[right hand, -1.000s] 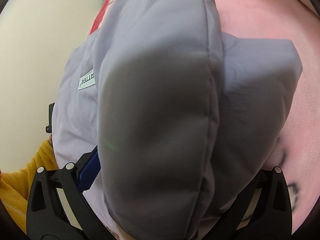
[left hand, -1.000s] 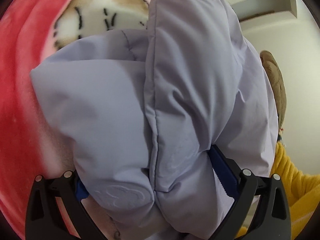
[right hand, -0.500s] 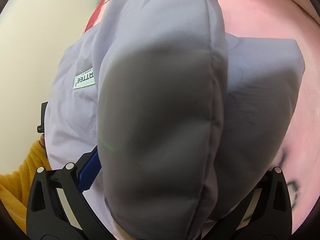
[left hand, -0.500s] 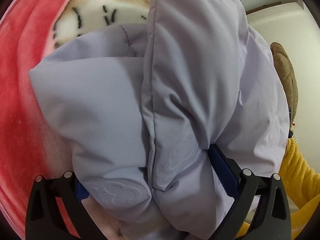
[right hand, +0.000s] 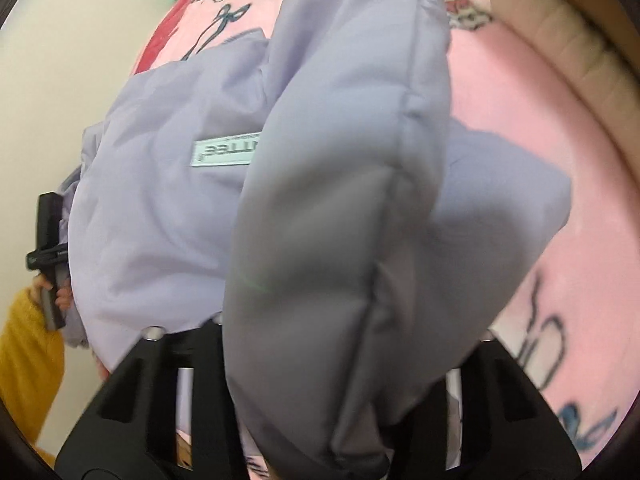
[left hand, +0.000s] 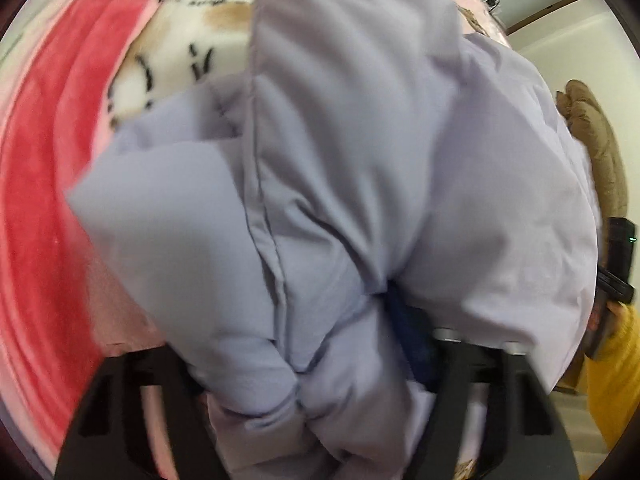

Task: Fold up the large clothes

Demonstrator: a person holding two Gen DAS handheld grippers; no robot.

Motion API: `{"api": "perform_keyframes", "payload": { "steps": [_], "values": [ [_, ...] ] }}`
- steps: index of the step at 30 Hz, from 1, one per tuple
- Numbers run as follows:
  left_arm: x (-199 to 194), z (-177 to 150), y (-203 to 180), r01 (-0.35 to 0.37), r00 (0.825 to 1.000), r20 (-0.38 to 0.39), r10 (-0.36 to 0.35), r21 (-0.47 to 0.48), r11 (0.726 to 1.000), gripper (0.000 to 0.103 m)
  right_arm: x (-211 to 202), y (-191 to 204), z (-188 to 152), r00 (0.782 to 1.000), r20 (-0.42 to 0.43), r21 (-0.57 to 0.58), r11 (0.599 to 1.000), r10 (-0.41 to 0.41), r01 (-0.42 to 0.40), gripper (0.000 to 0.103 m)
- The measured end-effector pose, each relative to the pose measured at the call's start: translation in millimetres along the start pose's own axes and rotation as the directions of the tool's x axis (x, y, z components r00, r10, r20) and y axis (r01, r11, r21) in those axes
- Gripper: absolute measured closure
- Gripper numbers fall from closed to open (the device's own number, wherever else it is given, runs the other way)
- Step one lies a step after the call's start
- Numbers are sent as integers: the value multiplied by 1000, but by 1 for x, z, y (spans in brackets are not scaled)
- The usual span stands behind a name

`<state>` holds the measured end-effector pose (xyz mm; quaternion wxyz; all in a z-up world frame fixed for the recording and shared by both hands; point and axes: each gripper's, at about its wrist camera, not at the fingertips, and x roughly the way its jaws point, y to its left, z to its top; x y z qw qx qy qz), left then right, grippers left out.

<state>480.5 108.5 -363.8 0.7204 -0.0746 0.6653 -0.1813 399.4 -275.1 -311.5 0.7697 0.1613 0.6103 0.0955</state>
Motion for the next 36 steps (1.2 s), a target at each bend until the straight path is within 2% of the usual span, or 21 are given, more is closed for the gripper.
{"api": "perform_keyframes", "payload": {
  "steps": [2, 4, 6, 8, 11, 12, 16, 18, 20, 23, 24, 25, 27, 29, 30, 32, 36],
  "values": [
    [-8, 0, -19, -97, 995, 22, 96, 34, 995, 62, -6, 18, 0, 997, 16, -31, 997, -69, 69, 76],
    [-20, -3, -30, -140, 989, 54, 139, 8, 990, 69, -16, 28, -1, 995, 24, -16, 995, -96, 96, 78],
    [-43, -11, -32, -124, 984, 124, 129, -51, 991, 73, -28, 33, -3, 997, 27, 5, 997, -74, 74, 80],
    [-73, -26, -41, -112, 970, 208, 125, -74, 991, 74, -54, 31, -13, 998, 67, -19, 1000, -6, 7, 81],
    [-92, -50, -46, -117, 971, 200, 131, -78, 990, 76, -90, 37, -32, 995, 95, -90, 996, 4, 4, 81],
    [-99, -64, -43, -89, 969, 223, 106, -84, 992, 76, -100, 41, -44, 994, 107, -98, 995, -1, 12, 81],
    [-96, -119, -25, -49, 976, 205, 74, -124, 991, 76, -122, 26, -89, 993, 114, -67, 998, 15, -7, 81],
    [-90, -139, -25, -33, 979, 193, 61, -148, 988, 76, -123, 18, -111, 994, 107, 1, 1000, 23, -23, 81],
    [-86, -155, -26, -54, 979, 187, 76, -121, 991, 75, -123, 11, -133, 995, 101, 31, 999, 12, -16, 81],
    [-75, -160, -20, -76, 980, 179, 89, -80, 994, 67, -111, -2, -145, 996, 87, 32, 999, -20, 17, 78],
    [-70, -159, -14, -75, 982, 169, 84, -64, 995, 56, -106, -6, -146, 997, 77, 34, 999, -29, 26, 77],
    [-67, -156, -8, -72, 983, 164, 80, -58, 996, 51, -101, -11, -145, 997, 71, 47, 999, -30, 27, 76],
    [-60, -150, 12, -46, 988, 145, 51, -43, 998, 24, -93, -19, -143, 998, 59, 67, 998, -24, 20, 73],
    [-54, -146, 32, -15, 992, 127, 20, -35, 999, 19, -83, -14, -143, 998, 57, 67, 998, -15, 11, 70],
    [-47, -143, 43, 14, 995, 97, -11, -23, 1000, 12, -83, -13, -140, 998, 60, 52, 999, -18, 15, 68],
    [-35, -139, 59, 57, 996, 63, -56, -15, 998, 6, -83, -10, -142, 998, 54, 20, 999, -30, 29, 63],
    [-12, -135, 73, 186, 983, -3, -186, -54, 981, 5, -75, -13, -142, 999, 41, 14, 999, -33, 32, 59]
  ]
}}
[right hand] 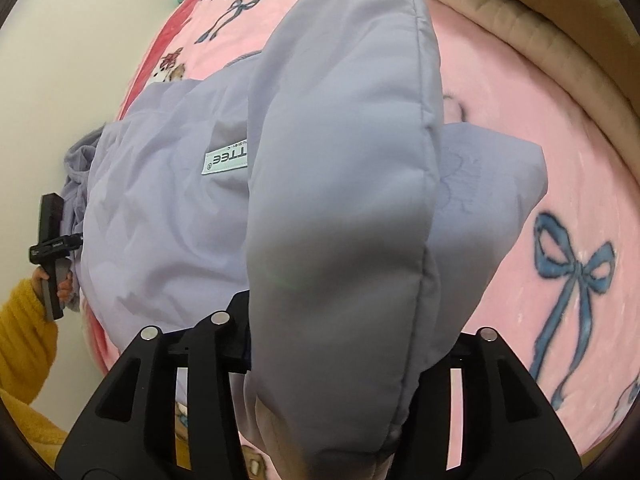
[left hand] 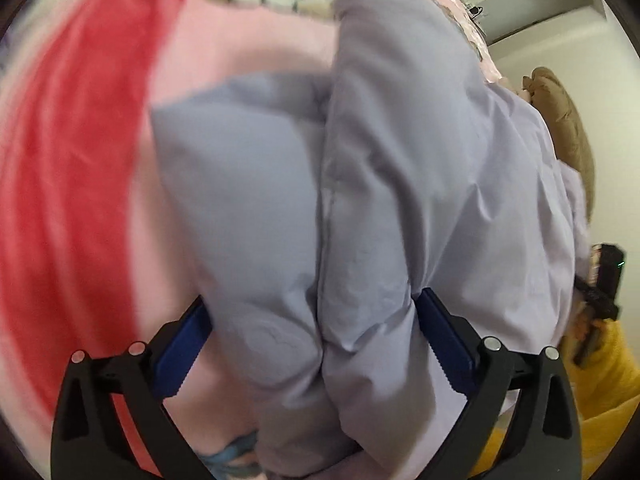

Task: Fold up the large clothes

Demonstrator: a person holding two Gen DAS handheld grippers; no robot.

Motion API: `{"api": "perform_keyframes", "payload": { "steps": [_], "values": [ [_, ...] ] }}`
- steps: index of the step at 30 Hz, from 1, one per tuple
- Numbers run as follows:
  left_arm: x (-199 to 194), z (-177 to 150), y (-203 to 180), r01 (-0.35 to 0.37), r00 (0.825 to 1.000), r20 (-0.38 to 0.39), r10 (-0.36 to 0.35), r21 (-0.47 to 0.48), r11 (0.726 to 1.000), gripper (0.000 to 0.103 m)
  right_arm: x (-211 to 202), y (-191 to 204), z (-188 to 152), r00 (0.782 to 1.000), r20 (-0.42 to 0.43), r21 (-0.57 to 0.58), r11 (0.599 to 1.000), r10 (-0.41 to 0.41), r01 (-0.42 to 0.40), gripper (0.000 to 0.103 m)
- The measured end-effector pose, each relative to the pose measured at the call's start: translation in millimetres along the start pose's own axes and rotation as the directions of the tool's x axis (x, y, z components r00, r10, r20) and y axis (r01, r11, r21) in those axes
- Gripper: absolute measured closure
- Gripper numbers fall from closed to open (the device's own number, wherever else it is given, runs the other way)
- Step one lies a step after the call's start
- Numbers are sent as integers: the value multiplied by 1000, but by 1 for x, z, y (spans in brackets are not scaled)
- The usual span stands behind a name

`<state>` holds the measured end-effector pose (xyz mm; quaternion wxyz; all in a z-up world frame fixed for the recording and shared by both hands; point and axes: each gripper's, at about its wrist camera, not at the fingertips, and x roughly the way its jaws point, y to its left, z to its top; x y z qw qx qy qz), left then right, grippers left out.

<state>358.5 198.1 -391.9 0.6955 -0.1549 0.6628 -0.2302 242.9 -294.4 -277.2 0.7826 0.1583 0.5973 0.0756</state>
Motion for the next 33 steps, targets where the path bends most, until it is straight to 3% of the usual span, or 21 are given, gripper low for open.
{"api": "perform_keyframes", "payload": {
  "steps": [6, 7, 9, 12, 14, 15, 17, 19, 20, 26, 29, 31, 33],
  "values": [
    [10, -3, 11, 107, 994, 8, -107, 11, 994, 4, 3, -15, -2, 1000, -9, 27, 1000, 10, -10, 51],
    [15, -3, 7, 153, 988, -28, -153, 13, 988, 4, 4, -15, -1, 1000, -9, 29, 1000, 9, -9, 50],
    [23, -7, -15, 263, 959, -122, -256, 48, 964, 4, 5, -17, 0, 1000, -8, 32, 999, 13, -13, 50],
    [27, -5, -26, 254, 958, -163, -235, 105, 962, 4, 9, -24, 1, 999, -10, 48, 998, 31, -30, 46],
    [33, 2, -6, 300, 940, -167, -296, -2, 954, 4, 11, -27, 2, 999, -12, 56, 997, 44, -43, 43],
    [38, 6, 10, 353, 918, -153, -365, -102, 930, 4, 11, -29, 2, 999, -10, 53, 997, 48, -48, 42],
    [46, 9, 29, 414, 889, -113, -443, -210, 886, 4, 14, -31, 5, 998, -17, 43, 997, 58, -57, 33],
    [48, 9, 29, 399, 898, -107, -427, -212, 892, 4, 20, -38, 7, 996, -36, 52, 996, 78, -76, 21],
    [46, 8, 25, 378, 911, -96, -402, -200, 904, 4, 23, -41, 8, 996, -44, 60, 995, 80, -77, 16],
    [42, 7, 19, 335, 930, -84, -358, -206, 919, 4, 47, -51, 14, 991, -97, 83, 993, 94, -86, 11],
    [39, 6, 8, 255, 960, -63, -273, -205, 945, 10, 48, -54, 15, 989, -96, 94, 990, 115, -106, 24],
    [34, 4, 0, 202, 976, -31, -213, -211, 956, 20, 45, -55, 14, 989, -83, 112, 987, 121, -112, 32],
    [29, 1, -5, 183, 983, 18, -184, -250, 951, 35, 39, -54, 12, 989, -66, 132, 984, 129, -120, 47]
  ]
}}
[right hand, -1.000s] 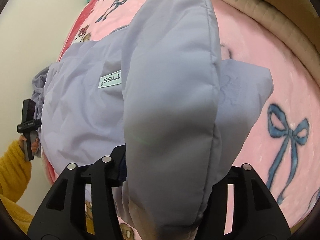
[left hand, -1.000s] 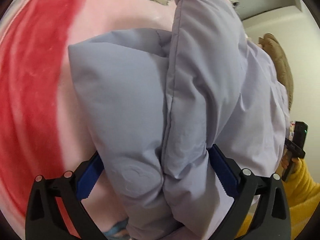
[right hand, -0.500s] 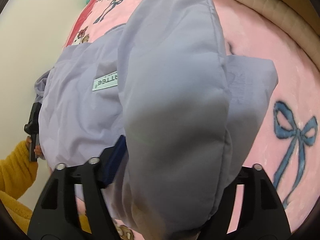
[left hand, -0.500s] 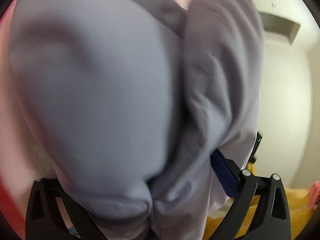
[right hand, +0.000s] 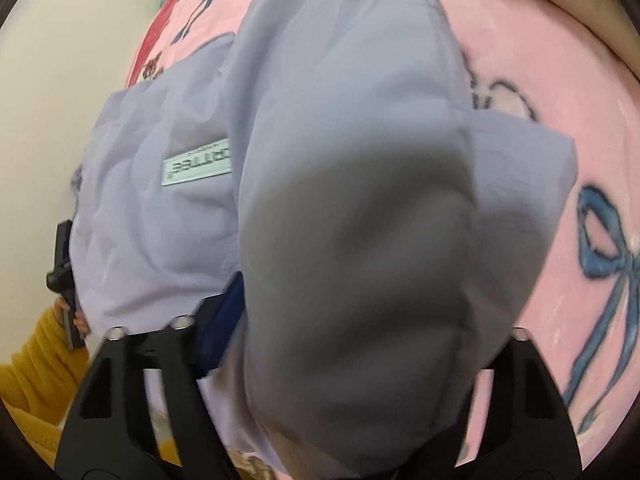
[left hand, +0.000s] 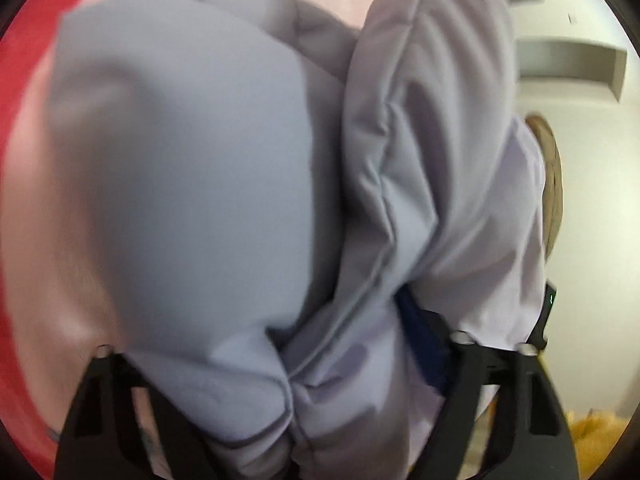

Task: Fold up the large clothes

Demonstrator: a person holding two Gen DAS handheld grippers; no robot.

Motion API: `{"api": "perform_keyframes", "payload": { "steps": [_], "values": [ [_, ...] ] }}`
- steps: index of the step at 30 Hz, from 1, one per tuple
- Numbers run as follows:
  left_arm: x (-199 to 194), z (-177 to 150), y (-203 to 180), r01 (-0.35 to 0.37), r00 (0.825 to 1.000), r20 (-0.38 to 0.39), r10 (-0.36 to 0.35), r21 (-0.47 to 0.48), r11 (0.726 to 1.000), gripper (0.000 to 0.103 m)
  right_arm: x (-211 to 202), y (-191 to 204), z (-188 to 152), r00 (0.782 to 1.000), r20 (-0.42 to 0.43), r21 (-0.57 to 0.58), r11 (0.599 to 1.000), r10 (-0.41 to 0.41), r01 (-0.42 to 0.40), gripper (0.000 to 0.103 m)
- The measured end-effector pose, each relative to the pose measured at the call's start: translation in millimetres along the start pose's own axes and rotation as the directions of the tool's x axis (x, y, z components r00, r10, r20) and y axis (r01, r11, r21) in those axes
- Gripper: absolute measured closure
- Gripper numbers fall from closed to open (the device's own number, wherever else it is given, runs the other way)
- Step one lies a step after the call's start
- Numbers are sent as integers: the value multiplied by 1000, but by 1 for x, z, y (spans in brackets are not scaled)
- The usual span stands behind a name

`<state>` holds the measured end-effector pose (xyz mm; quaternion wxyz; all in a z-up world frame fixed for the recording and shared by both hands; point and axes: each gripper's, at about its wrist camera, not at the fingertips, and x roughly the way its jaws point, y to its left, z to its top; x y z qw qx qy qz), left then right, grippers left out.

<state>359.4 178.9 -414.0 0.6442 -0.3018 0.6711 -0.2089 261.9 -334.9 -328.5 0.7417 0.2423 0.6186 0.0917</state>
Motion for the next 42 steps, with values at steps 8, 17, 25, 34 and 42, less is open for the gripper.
{"api": "perform_keyframes", "payload": {
  "steps": [8, 17, 25, 34, 42],
  "values": [
    [-40, -27, -38, -89, 960, 253, 121, -132, 987, 70, -36, 38, 4, 995, 49, -37, 996, -82, 84, 77],
    [-94, -59, -124, -133, 936, 328, 126, -1, 991, 78, -120, 87, -26, 979, 182, -106, 988, -95, 115, 82],
    [-125, -106, -178, -92, 953, 302, 28, 203, 975, 79, -213, 80, -118, 934, 330, 69, 990, -137, 121, 82],
    [-80, -109, -293, -49, 959, 274, -70, 406, 912, 79, -279, 29, -171, 889, 426, 177, 979, -169, 101, 82],
    [-35, -113, -442, -36, 930, 339, -141, 465, 884, 79, -374, -64, -130, 820, 553, 121, 988, -149, 98, 82]
  ]
}}
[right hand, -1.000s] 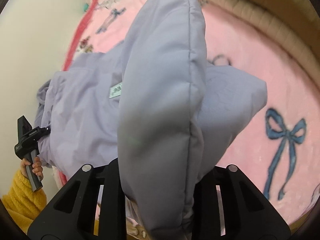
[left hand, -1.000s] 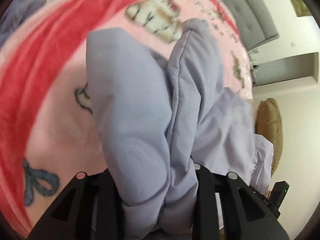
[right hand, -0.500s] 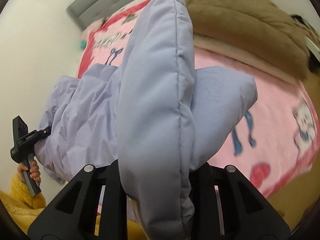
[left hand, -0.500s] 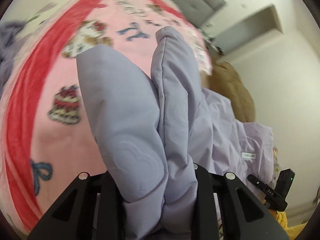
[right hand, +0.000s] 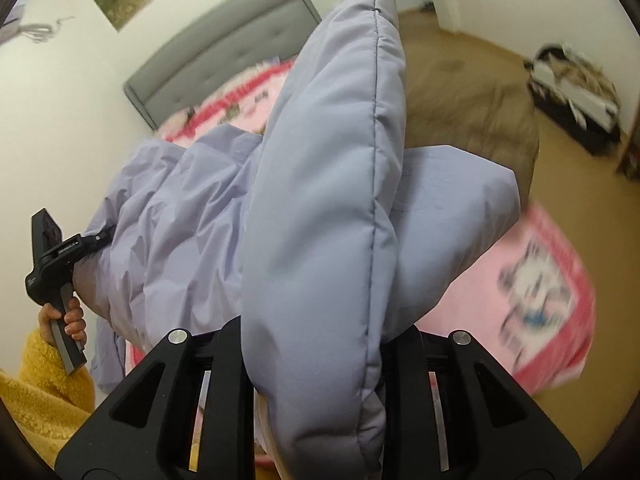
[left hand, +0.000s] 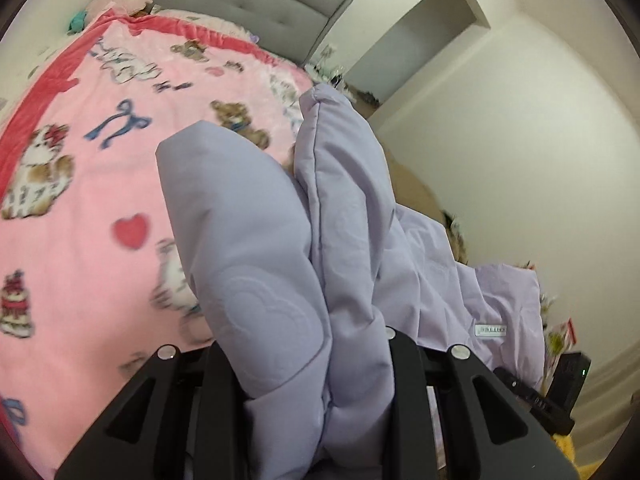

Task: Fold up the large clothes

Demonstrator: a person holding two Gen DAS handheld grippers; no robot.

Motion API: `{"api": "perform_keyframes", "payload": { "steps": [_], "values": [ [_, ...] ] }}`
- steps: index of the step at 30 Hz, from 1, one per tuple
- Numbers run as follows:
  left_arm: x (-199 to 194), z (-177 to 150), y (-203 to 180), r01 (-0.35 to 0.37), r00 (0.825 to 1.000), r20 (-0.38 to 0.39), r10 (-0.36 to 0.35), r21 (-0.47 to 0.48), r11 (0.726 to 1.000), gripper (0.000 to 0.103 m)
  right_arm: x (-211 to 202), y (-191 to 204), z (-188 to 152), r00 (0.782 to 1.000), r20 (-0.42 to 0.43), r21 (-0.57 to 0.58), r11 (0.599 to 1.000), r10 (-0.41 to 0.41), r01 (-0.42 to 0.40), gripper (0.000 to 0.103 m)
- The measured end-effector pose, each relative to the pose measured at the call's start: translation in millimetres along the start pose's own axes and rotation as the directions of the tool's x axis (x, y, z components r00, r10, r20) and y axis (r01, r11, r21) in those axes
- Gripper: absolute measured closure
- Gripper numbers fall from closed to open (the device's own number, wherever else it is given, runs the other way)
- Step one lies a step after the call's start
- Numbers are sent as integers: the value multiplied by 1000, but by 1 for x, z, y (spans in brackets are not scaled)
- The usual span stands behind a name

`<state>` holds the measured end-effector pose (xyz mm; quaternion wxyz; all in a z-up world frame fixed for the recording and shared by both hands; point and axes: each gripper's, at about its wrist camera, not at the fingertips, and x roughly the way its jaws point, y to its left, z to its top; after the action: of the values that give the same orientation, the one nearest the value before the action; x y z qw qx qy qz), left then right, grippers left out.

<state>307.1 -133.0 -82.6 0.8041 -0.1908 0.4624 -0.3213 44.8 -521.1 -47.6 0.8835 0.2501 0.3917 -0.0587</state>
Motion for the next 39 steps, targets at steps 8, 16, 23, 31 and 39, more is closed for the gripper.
{"api": "perform_keyframes", "payload": {
  "steps": [8, 16, 23, 31, 39],
  "values": [
    [79, 96, -115, 78, 989, 119, -86, 69, 995, 79, -22, -72, 136, 988, 153, -118, 993, 19, 0, 82],
    [188, 196, -186, 156, 977, 113, -180, 199, 968, 78, -12, -121, 217, 955, 294, -40, 998, -32, 45, 82],
    [300, 222, -190, 96, 995, -12, -96, 232, 968, 78, 52, -179, 229, 971, 229, 146, 988, -74, 40, 81],
    [373, 220, -125, -39, 994, -97, 53, 143, 989, 64, 130, -240, 207, 993, 70, 303, 950, -97, 71, 68],
    [382, 231, -111, 90, 970, -239, -36, 216, 972, 36, 130, -257, 198, 984, 102, 391, 915, -144, 94, 17]
  ]
}}
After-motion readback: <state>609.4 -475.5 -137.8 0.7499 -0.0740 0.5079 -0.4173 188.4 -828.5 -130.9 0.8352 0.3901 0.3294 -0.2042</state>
